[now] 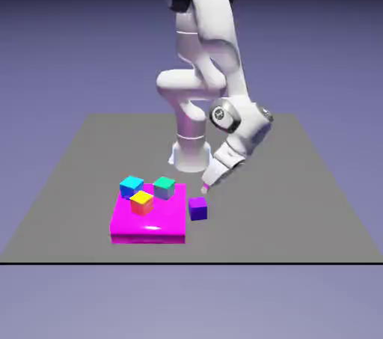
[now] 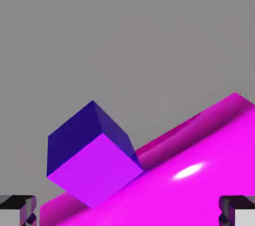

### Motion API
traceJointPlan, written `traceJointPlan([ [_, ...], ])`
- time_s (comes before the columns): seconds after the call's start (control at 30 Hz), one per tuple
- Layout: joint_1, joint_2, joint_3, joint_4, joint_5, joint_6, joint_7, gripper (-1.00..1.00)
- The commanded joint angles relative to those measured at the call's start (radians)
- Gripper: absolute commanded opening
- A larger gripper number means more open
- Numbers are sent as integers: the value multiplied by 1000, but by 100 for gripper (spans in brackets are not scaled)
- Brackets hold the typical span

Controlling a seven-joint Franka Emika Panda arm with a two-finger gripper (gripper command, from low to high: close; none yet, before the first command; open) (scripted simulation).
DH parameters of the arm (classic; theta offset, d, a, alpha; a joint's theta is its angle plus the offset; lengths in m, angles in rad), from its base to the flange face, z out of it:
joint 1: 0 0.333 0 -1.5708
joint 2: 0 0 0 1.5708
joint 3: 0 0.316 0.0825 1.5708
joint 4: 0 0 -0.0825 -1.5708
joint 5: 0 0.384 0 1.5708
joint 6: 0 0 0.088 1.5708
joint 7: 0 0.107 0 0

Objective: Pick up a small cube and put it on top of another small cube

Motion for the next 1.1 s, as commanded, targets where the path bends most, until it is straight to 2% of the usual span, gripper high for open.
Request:
traceJointPlan([
  [0.0, -5, 34, 23, 8, -44, -43, -5, 0],
  [0.23, -29, 267, 182, 60, -339, -335, -37, 0],
  [0.43, -52, 410, 62, 82, -532, -307, 56, 0],
  [0.47, -52, 410, 62, 82, -532, -307, 56, -100],
  [0.67, -27, 247, 172, 50, -339, -328, -50, -100],
  [1.07, 21, -188, -25, -169, -345, -159, -338, -100],
])
